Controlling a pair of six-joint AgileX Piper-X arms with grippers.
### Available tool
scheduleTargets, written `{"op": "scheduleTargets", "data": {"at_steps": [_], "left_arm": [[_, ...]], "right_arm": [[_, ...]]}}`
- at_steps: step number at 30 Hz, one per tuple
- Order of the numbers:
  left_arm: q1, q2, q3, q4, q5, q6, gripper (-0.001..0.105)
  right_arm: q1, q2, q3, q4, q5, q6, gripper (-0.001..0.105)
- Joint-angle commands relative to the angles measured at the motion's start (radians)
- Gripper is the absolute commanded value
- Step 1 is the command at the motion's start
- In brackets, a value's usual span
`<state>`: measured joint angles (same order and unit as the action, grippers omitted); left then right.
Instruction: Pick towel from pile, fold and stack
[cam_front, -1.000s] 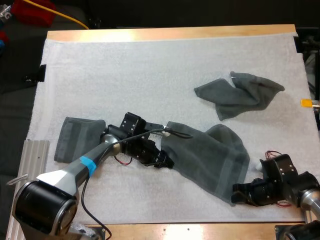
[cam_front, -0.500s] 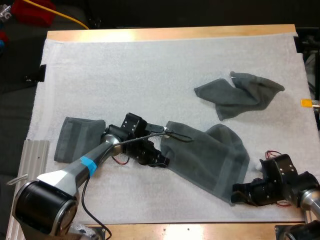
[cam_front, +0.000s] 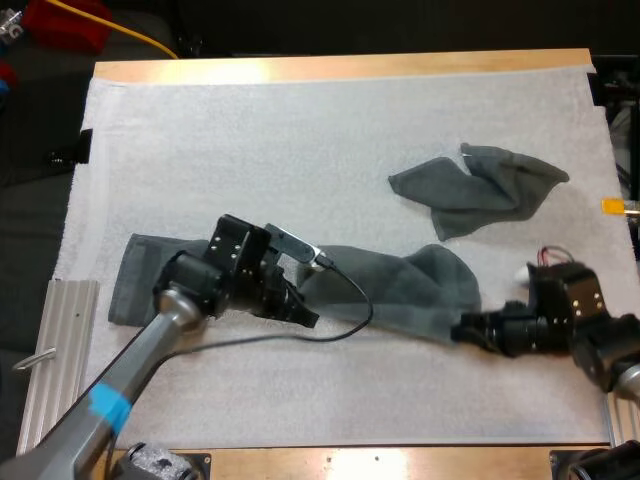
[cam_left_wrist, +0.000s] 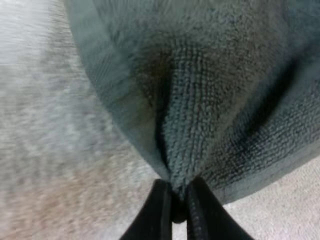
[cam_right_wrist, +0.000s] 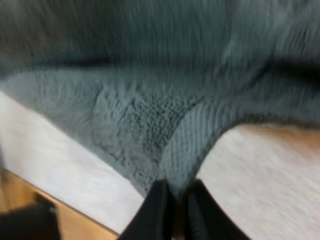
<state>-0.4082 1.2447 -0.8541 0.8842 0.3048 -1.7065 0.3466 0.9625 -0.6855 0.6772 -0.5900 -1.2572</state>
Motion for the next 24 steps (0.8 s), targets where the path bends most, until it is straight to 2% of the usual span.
{"op": "scheduleTargets", "data": {"at_steps": [1, 5, 8, 11, 13, 14, 18, 19, 21, 24], "left_arm": [[-0.002, -0.037, -0.036, 0.016, -0.022, 0.005, 0.0], [-0.002, -0.076, -0.151, 0.048, -0.038, 0.003, 0.0], [-0.001, -0.074, -0.247, 0.068, -0.083, 0.003, 0.0], [-0.001, -0.074, -0.29, 0.067, -0.096, 0.003, 0.0], [0.0, -0.074, -0.312, 0.059, -0.105, 0.005, 0.0], [0.001, -0.074, -0.335, 0.063, -0.133, 0.005, 0.0], [0.001, -0.074, -0.369, 0.115, -0.137, 0.007, 0.0], [-0.007, -0.083, -0.434, 0.262, -0.133, 0.027, 0.0], [-0.04, -0.111, -0.436, 0.317, -0.138, 0.04, 0.0], [-0.12, -0.155, -0.436, 0.394, -0.255, 0.043, 0.0]], "right_arm": [[-0.003, -0.006, -0.047, 0.007, 0.011, 0.005, 0.002], [-0.003, -0.001, -0.161, 0.007, 0.046, 0.005, 0.002], [-0.003, 0.002, -0.243, 0.007, 0.11, 0.005, 0.002], [-0.003, 0.003, -0.276, -0.007, 0.149, 0.006, 0.002], [-0.003, 0.012, -0.292, -0.023, 0.151, 0.016, 0.002], [-0.003, 0.039, -0.317, -0.023, 0.136, 0.025, 0.002], [-0.003, 0.042, -0.353, -0.011, 0.13, 0.024, 0.002], [0.028, 0.04, -0.445, 0.147, 0.107, -0.048, 0.002], [0.088, 0.04, -0.449, 0.192, 0.142, -0.055, 0.002], [0.224, 0.009, -0.449, 0.259, 0.268, -0.069, 0.002]]}}
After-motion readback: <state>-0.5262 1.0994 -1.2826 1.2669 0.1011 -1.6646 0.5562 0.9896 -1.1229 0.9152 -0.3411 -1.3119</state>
